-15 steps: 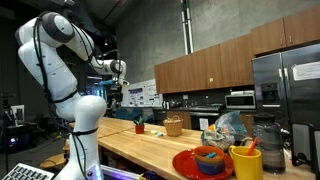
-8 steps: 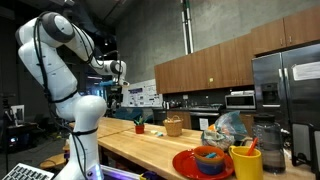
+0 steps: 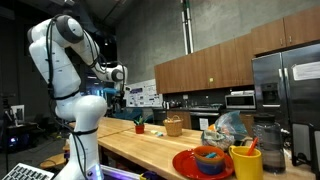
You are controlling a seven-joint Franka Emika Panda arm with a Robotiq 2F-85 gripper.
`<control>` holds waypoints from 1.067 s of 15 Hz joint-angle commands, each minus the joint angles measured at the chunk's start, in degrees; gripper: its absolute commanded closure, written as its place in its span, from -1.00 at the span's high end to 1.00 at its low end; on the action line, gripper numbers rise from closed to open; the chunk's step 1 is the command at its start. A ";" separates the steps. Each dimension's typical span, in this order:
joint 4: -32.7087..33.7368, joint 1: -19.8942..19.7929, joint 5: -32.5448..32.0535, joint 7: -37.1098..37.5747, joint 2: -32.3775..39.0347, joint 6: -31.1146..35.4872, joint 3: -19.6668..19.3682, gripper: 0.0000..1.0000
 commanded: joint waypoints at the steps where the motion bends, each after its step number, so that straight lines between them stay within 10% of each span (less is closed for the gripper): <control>1: 4.53 1.08 -0.24 -3.43 8.05 5.15 -0.06 1.00; 16: 14.16 1.32 -5.17 -3.58 19.14 7.24 0.95 1.00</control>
